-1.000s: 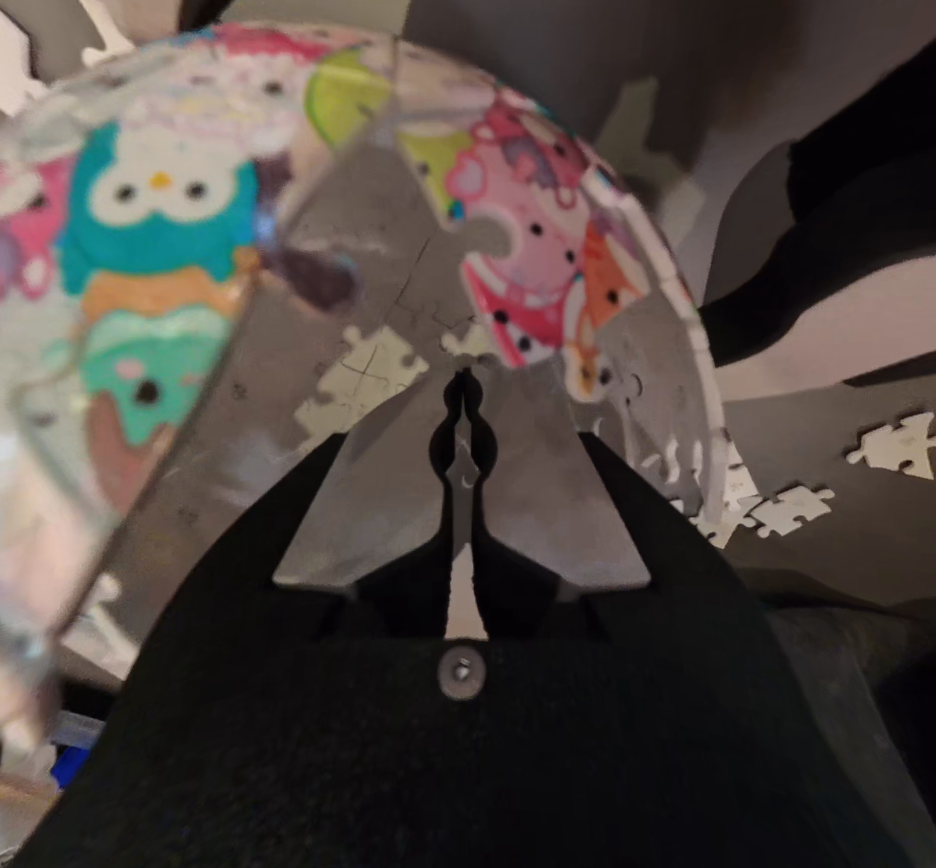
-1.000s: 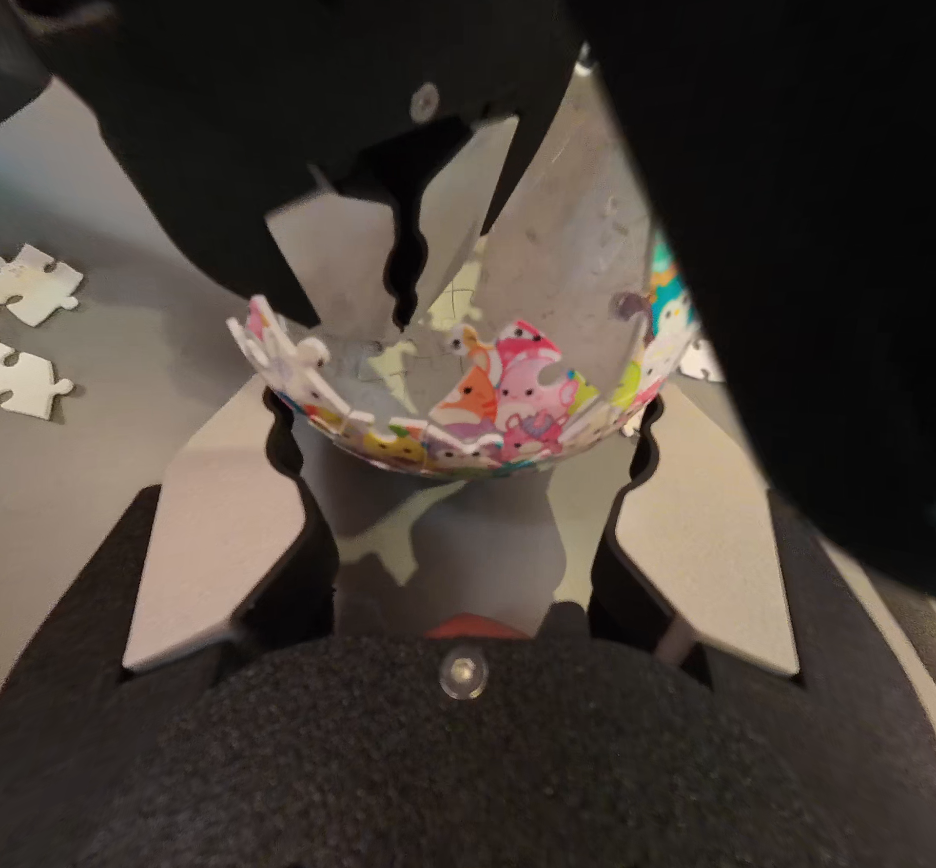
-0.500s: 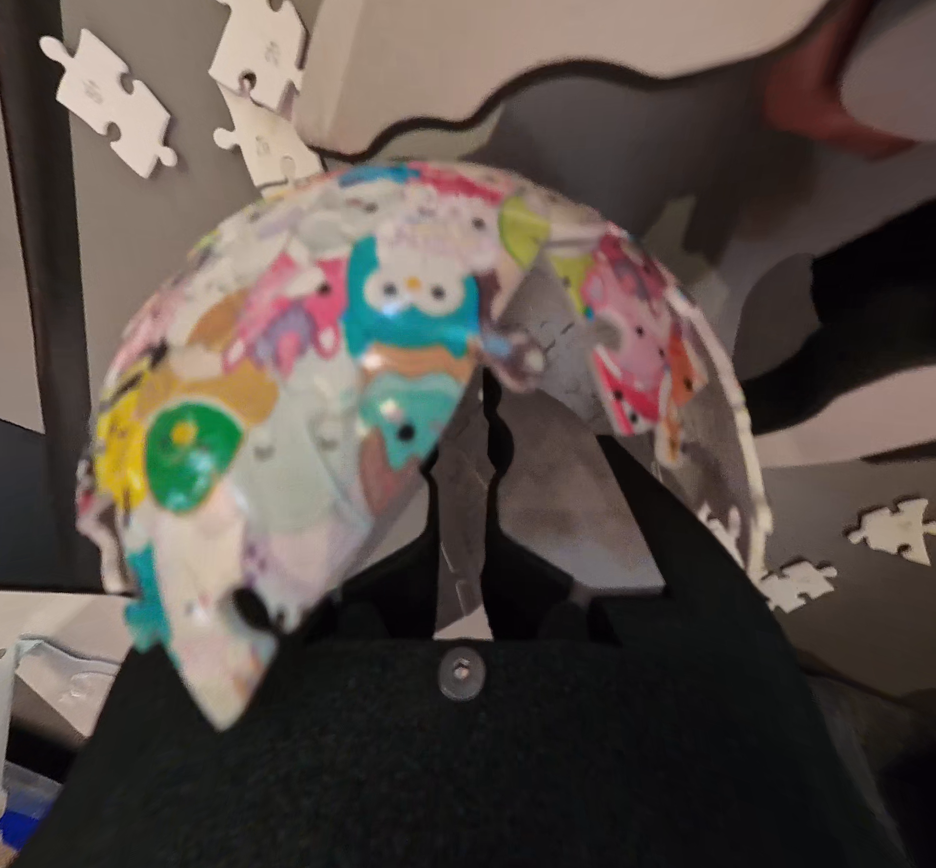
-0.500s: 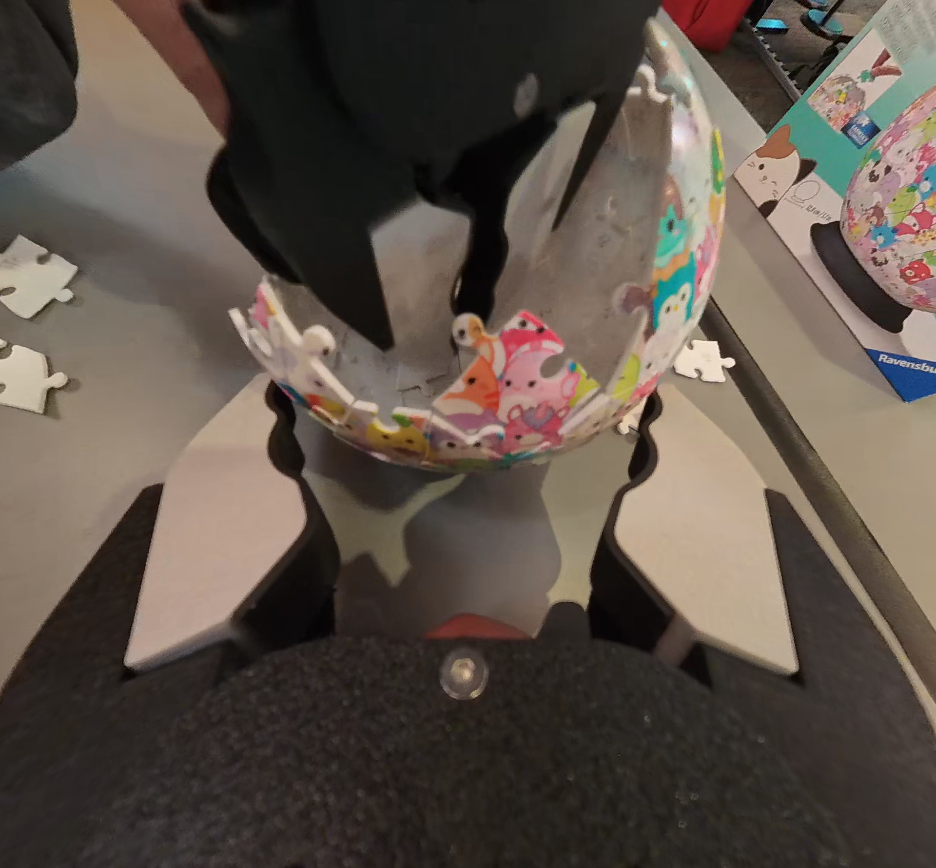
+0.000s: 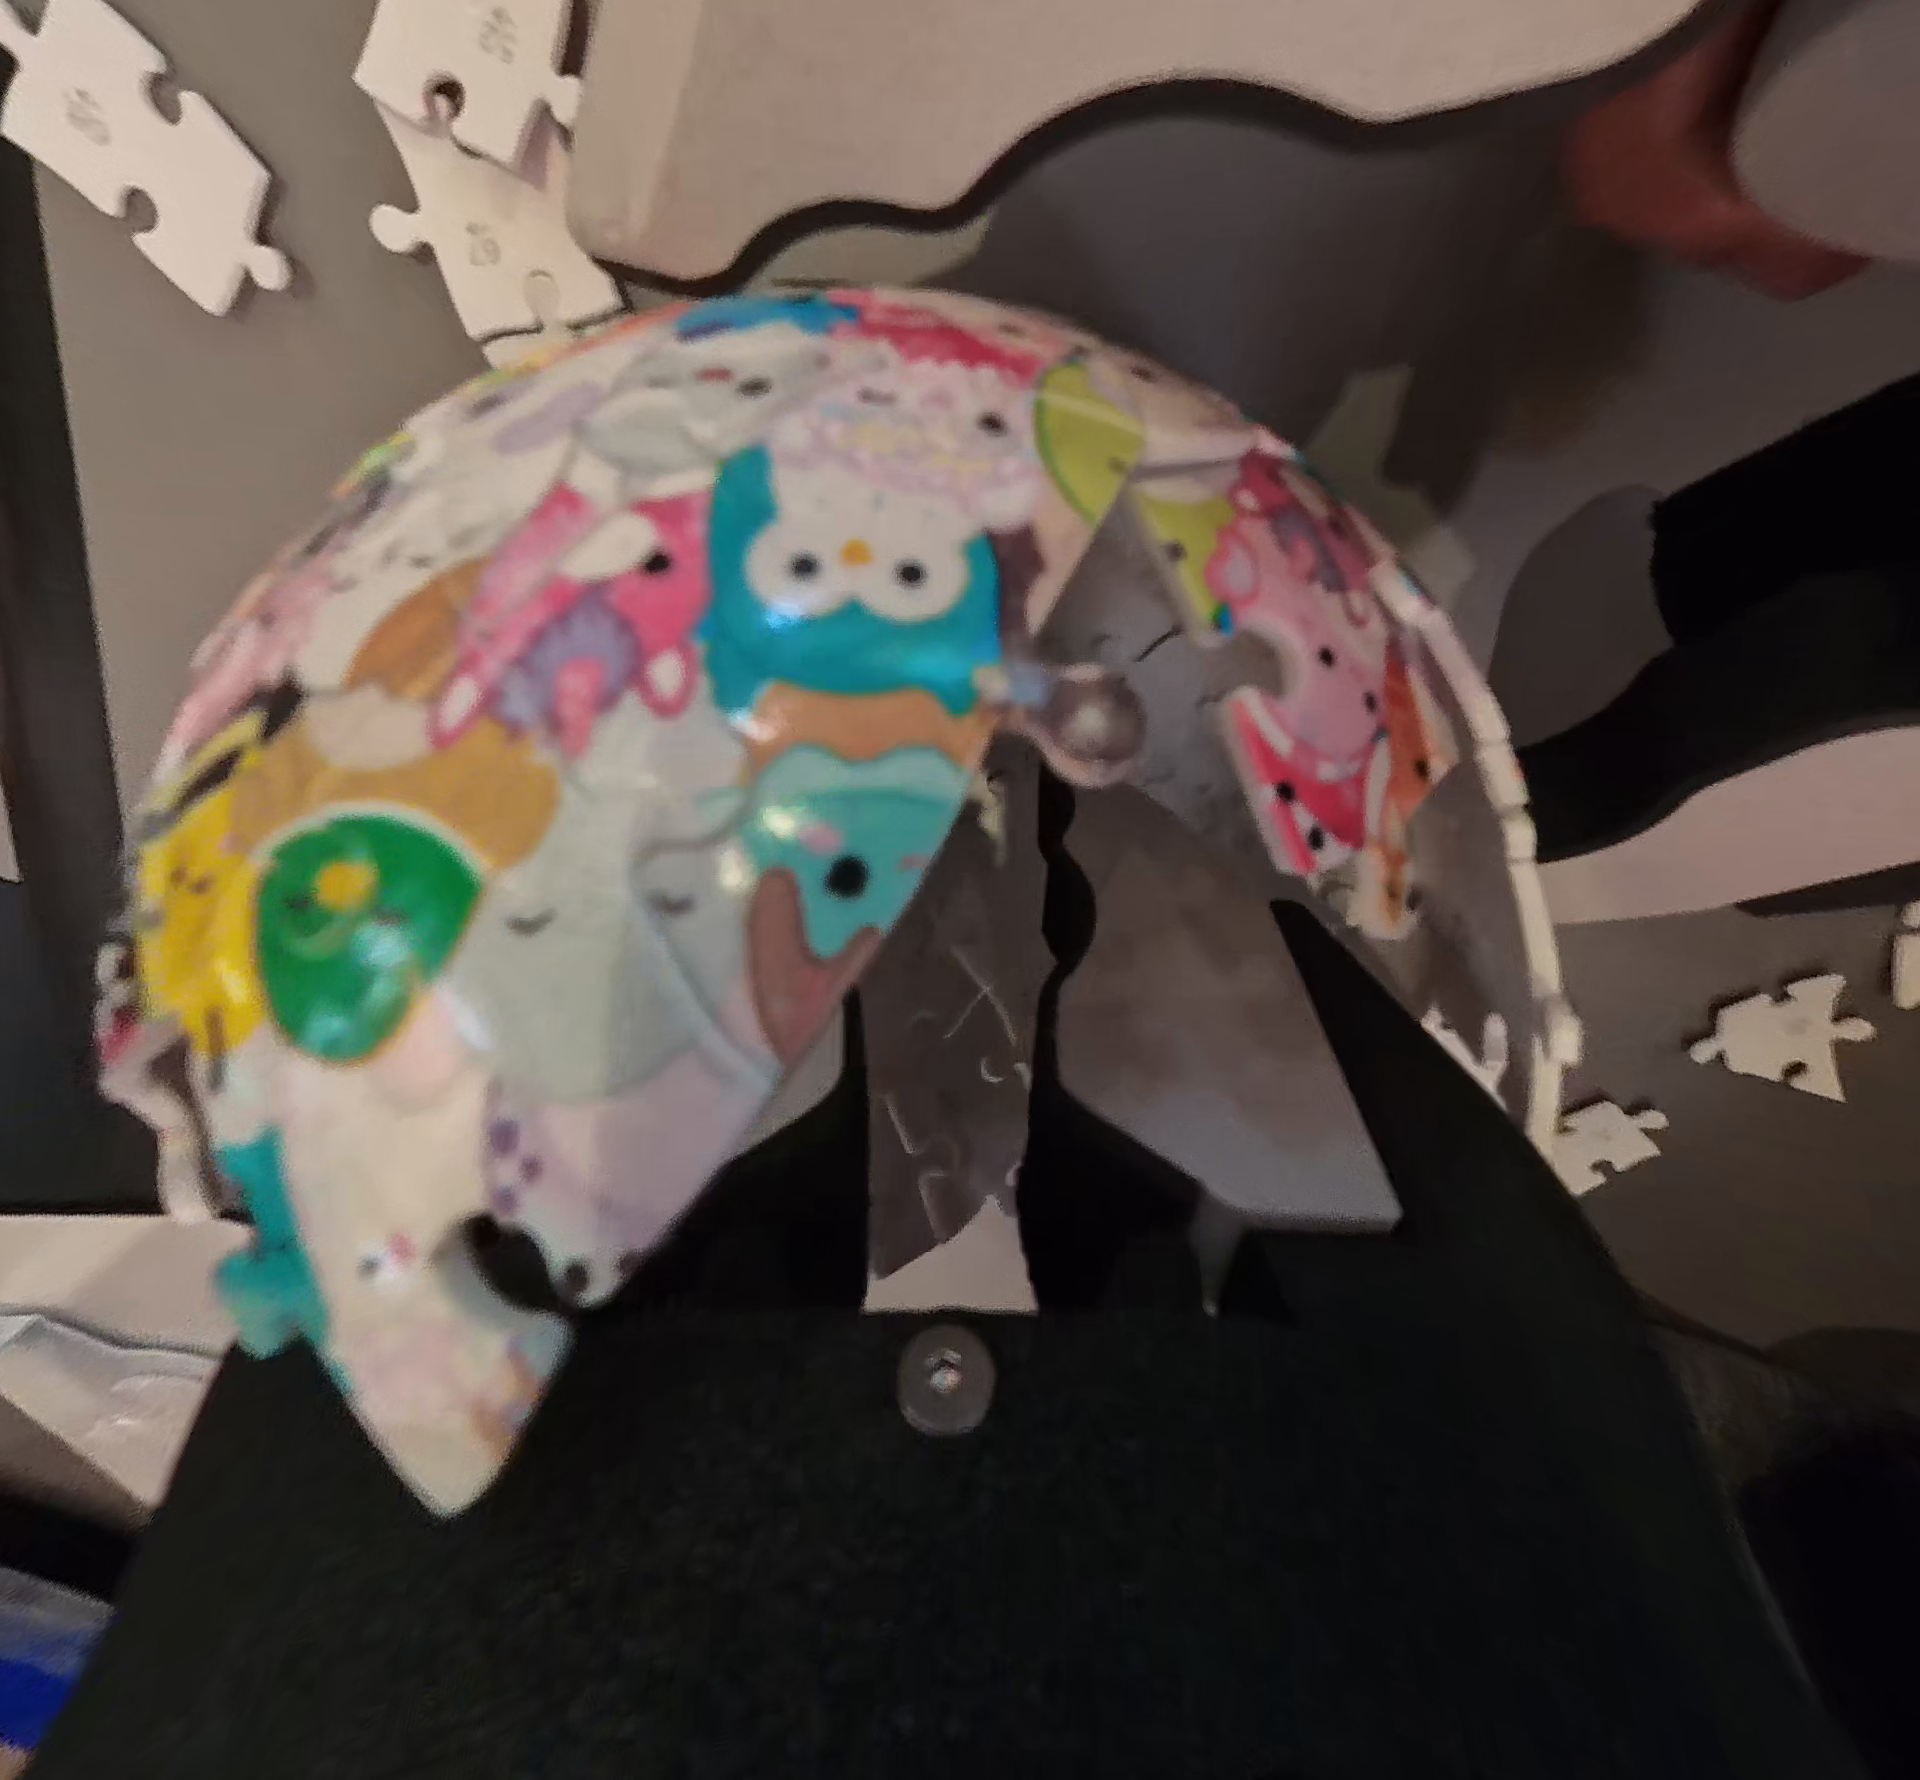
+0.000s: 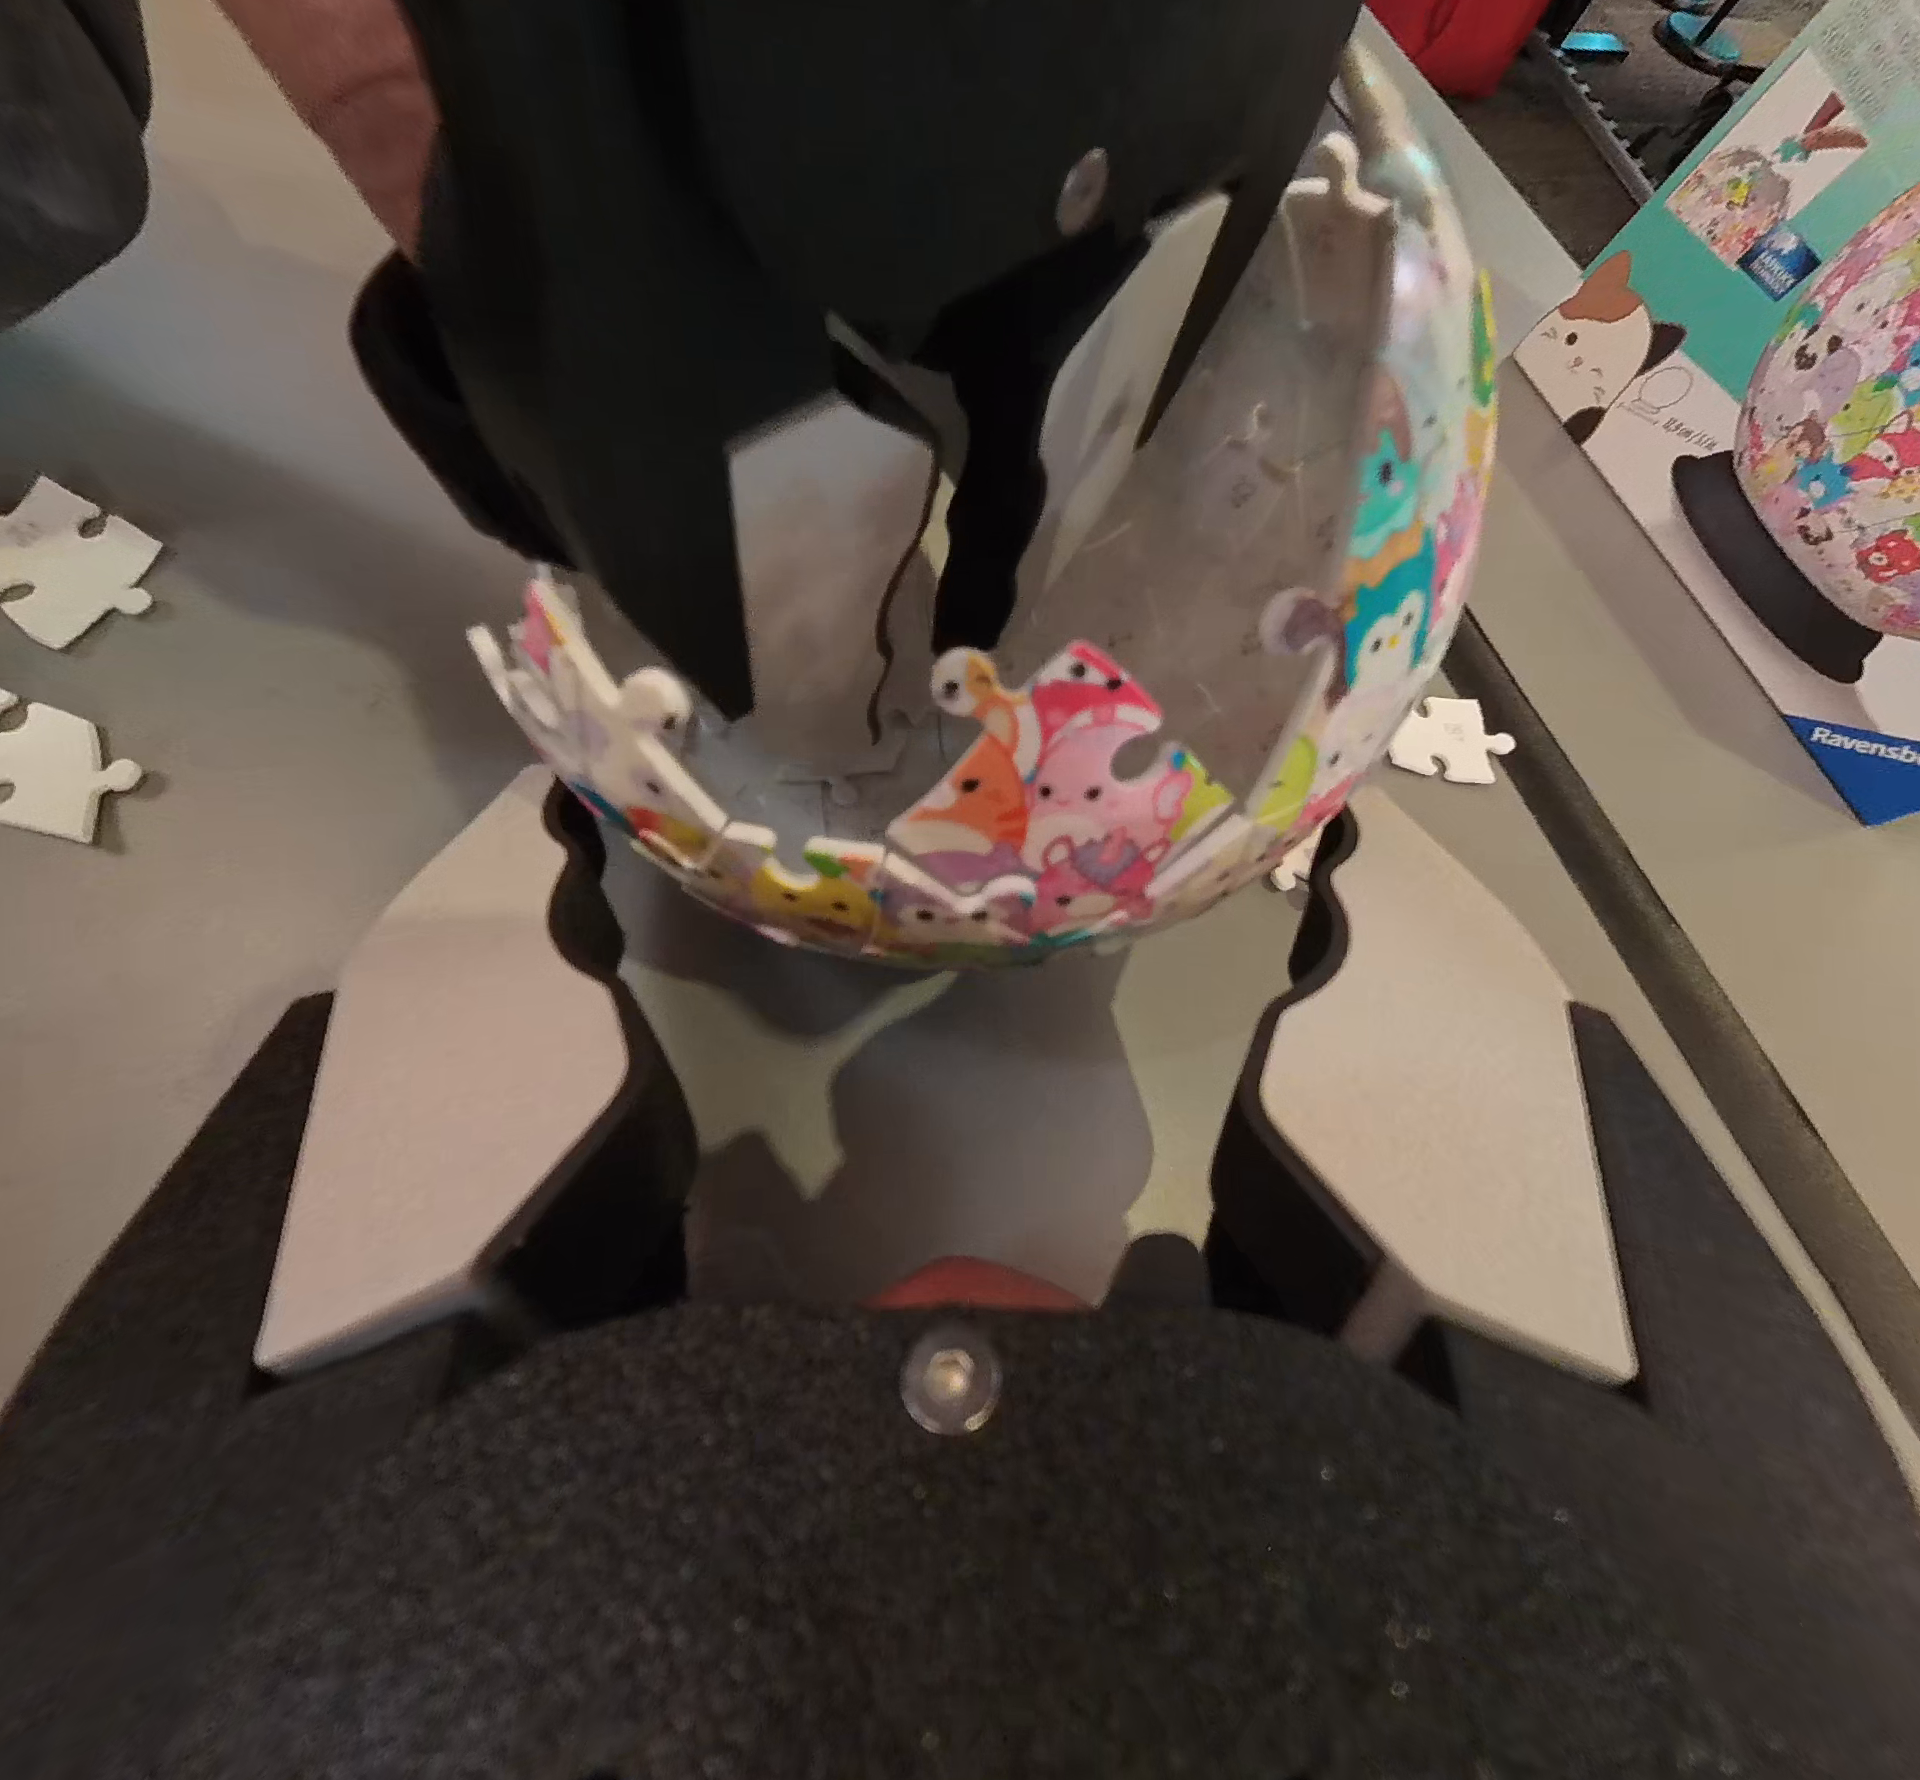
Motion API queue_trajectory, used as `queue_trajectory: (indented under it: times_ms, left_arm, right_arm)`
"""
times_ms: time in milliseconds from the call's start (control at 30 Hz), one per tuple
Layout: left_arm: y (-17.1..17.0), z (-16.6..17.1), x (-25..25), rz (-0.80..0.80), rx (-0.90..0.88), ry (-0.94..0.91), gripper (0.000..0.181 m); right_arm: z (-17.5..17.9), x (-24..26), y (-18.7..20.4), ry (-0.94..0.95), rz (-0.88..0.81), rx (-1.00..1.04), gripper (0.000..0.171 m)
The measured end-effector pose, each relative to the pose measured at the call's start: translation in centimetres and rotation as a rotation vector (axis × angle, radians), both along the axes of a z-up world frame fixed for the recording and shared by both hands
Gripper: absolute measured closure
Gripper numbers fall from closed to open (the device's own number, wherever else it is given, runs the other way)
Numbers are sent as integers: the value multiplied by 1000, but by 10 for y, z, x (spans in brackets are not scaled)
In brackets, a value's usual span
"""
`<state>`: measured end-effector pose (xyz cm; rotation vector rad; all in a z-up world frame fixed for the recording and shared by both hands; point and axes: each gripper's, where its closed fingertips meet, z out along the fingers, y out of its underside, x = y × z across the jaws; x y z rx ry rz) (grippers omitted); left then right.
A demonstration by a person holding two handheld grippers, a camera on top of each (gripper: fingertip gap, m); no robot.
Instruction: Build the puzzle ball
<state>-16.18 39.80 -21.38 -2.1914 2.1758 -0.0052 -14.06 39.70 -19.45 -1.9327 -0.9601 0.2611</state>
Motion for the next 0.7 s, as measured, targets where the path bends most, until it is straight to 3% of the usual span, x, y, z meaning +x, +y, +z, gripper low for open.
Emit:
queue_trajectory:
  times_ms: [33,267,400,433,533,567,600,633,667,700]
  left_arm:
    - [-2,-1,-1,1,-12,5,150]
    - [-1,-4,-3,4,-38,31,152]
    - [-1,-5,-5,19,-96,63,45]
    - [-2,-5,-5,18,-114,70,39]
    - [-9,-2,-1,15,-184,62,44]
    - [-10,-1,0,16,-193,59,83]
    - [-11,-1,1,16,-195,60,85]
    - [-10,-2,0,17,-193,62,84]
    - [-10,-3,0,19,-193,64,47]
    - [-11,-4,0,22,-197,67,39]
  right_arm:
    - [0,0,0,-1,0,0,45]
    - [0,0,0,-7,1,1,45]
    - [0,0,0,-12,1,3,45]
    - [0,0,0,-12,2,4,44]
    - [-1,1,0,-16,2,5,44]
    - [-1,1,0,-16,3,5,44]
    - [-1,1,-1,-16,4,5,45]
    - [-1,1,-1,-17,5,5,45]
    - [-1,1,-1,-16,6,5,45]
    - [-1,1,-1,-17,6,6,45]
